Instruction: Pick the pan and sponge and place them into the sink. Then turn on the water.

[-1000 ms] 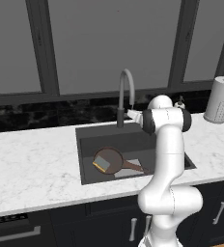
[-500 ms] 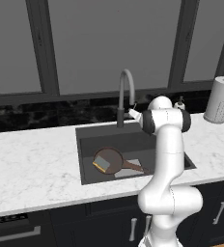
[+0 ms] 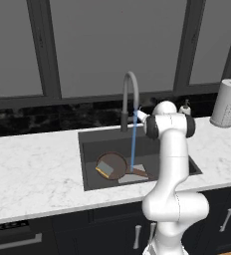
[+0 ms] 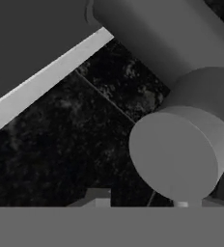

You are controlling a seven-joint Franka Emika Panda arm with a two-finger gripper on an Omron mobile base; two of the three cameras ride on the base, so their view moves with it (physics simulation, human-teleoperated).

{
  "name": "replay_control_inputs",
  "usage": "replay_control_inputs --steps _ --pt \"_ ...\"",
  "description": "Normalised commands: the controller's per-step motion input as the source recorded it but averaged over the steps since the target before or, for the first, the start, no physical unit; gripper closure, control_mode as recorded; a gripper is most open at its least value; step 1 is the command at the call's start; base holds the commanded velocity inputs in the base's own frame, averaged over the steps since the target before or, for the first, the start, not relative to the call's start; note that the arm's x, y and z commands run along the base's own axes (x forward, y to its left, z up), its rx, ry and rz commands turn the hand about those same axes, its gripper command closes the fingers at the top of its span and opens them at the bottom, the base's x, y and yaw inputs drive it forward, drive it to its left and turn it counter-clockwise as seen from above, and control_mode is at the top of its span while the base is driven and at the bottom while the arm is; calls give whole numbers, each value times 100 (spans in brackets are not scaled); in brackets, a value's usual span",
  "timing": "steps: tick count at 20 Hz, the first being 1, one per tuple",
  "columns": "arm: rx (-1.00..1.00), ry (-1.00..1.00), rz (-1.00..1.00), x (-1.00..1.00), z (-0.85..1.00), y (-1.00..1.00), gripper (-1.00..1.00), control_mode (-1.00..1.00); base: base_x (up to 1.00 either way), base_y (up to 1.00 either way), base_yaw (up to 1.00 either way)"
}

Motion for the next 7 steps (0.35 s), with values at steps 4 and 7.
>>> replay_control_inputs --steps 4,7 --pt "24 12 0 20 28 -78 100 -100 0 0 0" --pt "28 -7 6 -52 78 -67 100 -100 0 0 0"
